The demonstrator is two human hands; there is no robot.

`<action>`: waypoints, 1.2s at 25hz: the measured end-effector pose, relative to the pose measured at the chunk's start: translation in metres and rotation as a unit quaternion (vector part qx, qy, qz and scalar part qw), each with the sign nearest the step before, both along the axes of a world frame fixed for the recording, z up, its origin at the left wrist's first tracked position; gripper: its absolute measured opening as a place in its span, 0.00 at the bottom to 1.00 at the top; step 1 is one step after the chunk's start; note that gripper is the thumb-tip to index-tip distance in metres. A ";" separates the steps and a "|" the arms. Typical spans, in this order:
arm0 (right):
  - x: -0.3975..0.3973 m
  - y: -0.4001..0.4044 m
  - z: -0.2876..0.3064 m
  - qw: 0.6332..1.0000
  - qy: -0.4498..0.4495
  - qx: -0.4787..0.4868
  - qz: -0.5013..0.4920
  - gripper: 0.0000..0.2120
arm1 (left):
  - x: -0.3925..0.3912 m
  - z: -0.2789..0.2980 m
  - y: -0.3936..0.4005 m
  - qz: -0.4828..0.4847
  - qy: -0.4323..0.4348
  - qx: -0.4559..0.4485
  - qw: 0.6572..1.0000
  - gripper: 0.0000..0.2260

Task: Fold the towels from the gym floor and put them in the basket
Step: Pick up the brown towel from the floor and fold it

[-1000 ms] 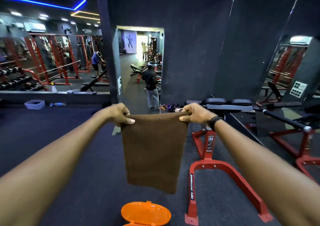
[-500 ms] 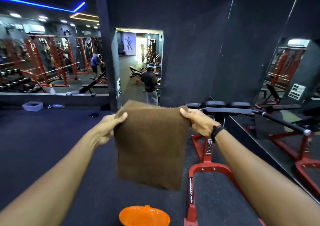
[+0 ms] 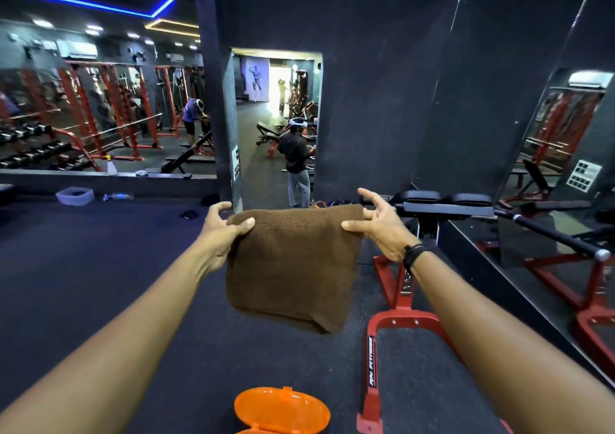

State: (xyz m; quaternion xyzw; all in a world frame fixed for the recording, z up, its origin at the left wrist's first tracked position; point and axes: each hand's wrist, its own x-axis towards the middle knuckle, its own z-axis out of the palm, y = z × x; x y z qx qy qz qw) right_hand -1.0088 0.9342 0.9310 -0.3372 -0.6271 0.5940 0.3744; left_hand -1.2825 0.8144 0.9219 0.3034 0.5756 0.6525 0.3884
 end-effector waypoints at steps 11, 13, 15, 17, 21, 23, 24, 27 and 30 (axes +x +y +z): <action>-0.003 -0.004 0.002 0.985 -0.132 0.113 0.006 0.44 | -0.006 0.009 -0.003 -0.060 0.267 -0.020 0.962 0.32; -0.005 -0.001 0.000 0.964 -0.176 0.195 -0.036 0.36 | -0.007 0.010 -0.002 -0.038 0.330 -0.040 0.942 0.27; -0.005 0.001 0.002 0.928 -0.233 0.281 -0.069 0.27 | -0.009 0.009 -0.001 -0.029 0.365 -0.059 0.929 0.23; -0.004 0.000 0.006 0.900 -0.285 0.322 -0.076 0.18 | -0.011 0.011 0.000 -0.015 0.405 -0.082 0.910 0.19; -0.002 0.003 0.007 0.849 -0.390 0.356 -0.038 0.11 | -0.011 0.016 -0.004 -0.037 0.505 -0.163 0.847 0.19; 0.003 0.007 0.023 0.898 -0.330 0.292 0.002 0.11 | -0.008 0.028 -0.007 -0.067 0.369 -0.082 0.923 0.17; 0.005 0.004 0.032 0.943 -0.241 0.229 0.010 0.11 | -0.004 0.036 -0.011 -0.070 0.271 -0.020 0.960 0.19; 0.002 -0.004 0.041 0.993 -0.085 0.045 0.068 0.25 | -0.005 0.046 -0.015 -0.131 0.174 -0.012 0.976 0.24; -0.007 -0.010 0.015 0.994 -0.086 0.015 0.071 0.14 | -0.003 0.029 -0.016 -0.116 0.188 -0.056 0.974 0.15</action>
